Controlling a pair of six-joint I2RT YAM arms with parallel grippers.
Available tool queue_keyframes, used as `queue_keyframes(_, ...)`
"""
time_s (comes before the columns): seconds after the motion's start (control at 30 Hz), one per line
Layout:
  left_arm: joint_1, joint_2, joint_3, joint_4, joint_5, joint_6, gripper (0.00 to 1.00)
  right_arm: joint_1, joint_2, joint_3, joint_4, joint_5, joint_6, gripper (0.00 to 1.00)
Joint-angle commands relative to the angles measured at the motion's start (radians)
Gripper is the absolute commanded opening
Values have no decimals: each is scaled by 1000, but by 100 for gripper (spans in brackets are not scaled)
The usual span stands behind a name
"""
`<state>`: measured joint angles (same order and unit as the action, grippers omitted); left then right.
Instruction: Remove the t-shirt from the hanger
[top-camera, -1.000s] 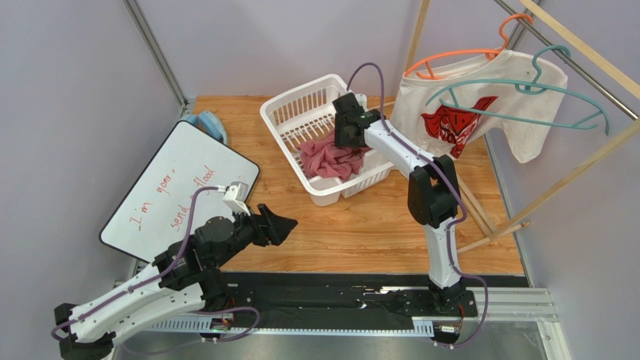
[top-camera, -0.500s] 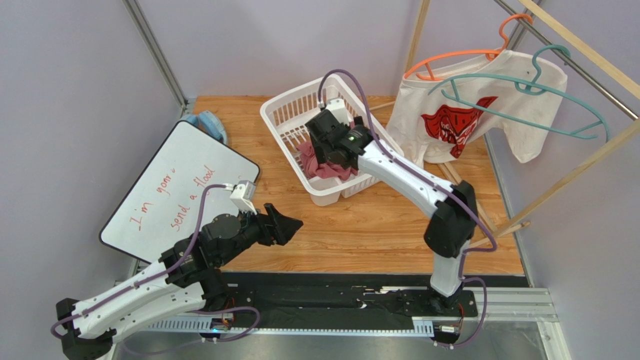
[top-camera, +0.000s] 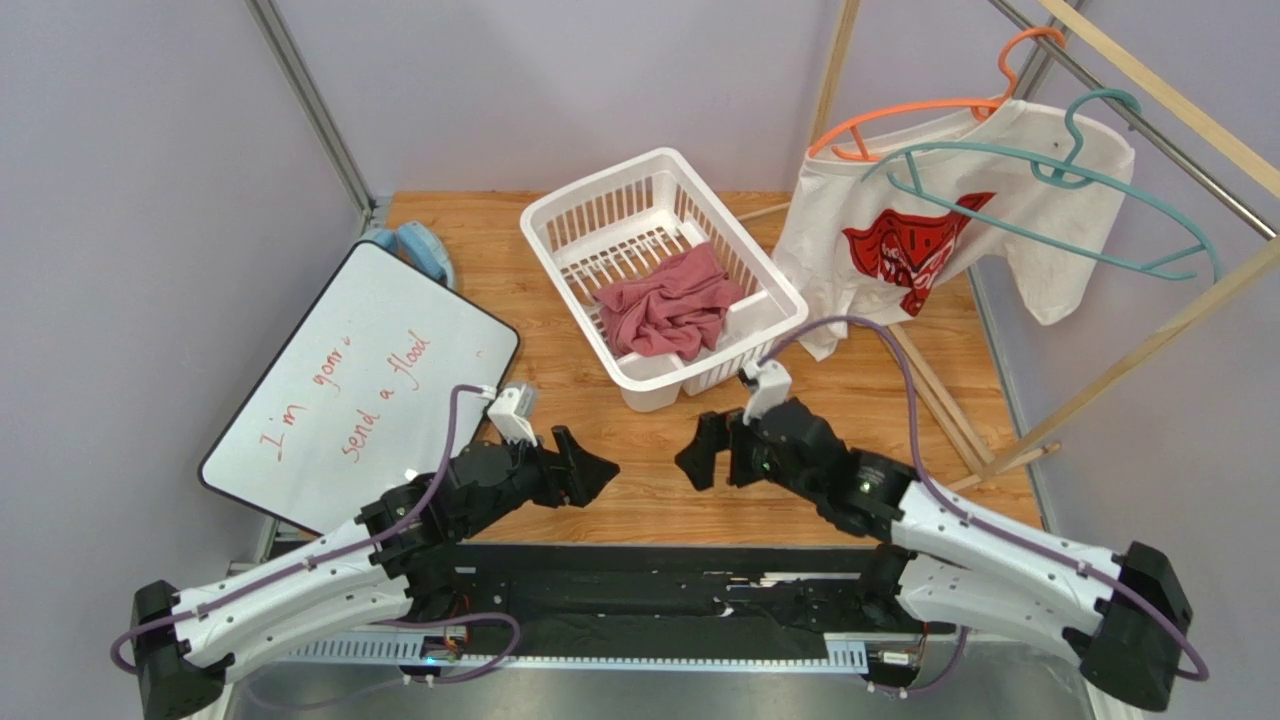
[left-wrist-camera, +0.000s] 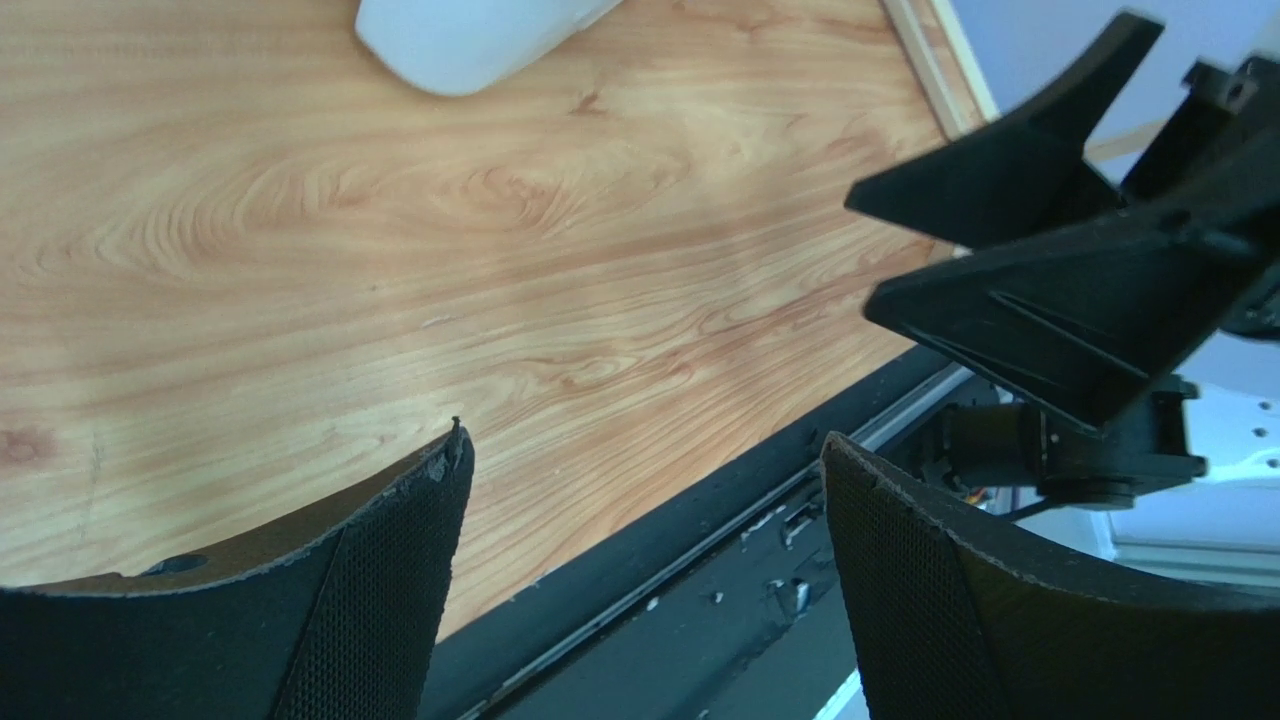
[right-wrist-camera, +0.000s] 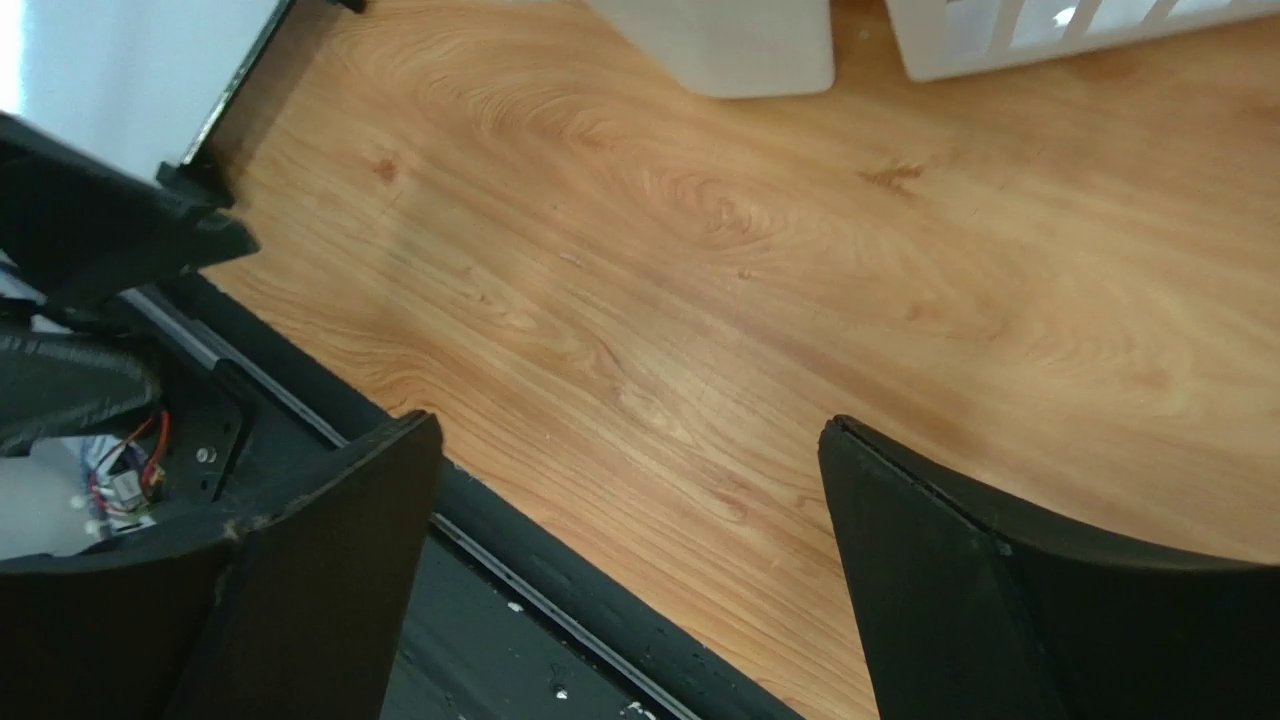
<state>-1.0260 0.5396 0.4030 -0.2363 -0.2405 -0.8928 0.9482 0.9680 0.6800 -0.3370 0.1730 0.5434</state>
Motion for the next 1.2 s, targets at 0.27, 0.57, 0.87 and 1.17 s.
queue_keyframes(0.27, 1, 2, -254, 356, 79, -26, 94, 8, -786, -663, 362, 181, 343, 100)
queue_keyframes(0.57, 1, -73, -444, 568, 95, -31, 96, 6, -829, -761, 181, 186, 521, 100)
queue_keyframes(0.87, 1, -44, -444, 508, 93, -5, 99, 6, -891, -760, 87, 174, 480, 100)
queue_keyframes(1.17, 1, 112, -455, 617, 124, -40, 99, 6, -1006, -761, -56, 177, 454, 100)
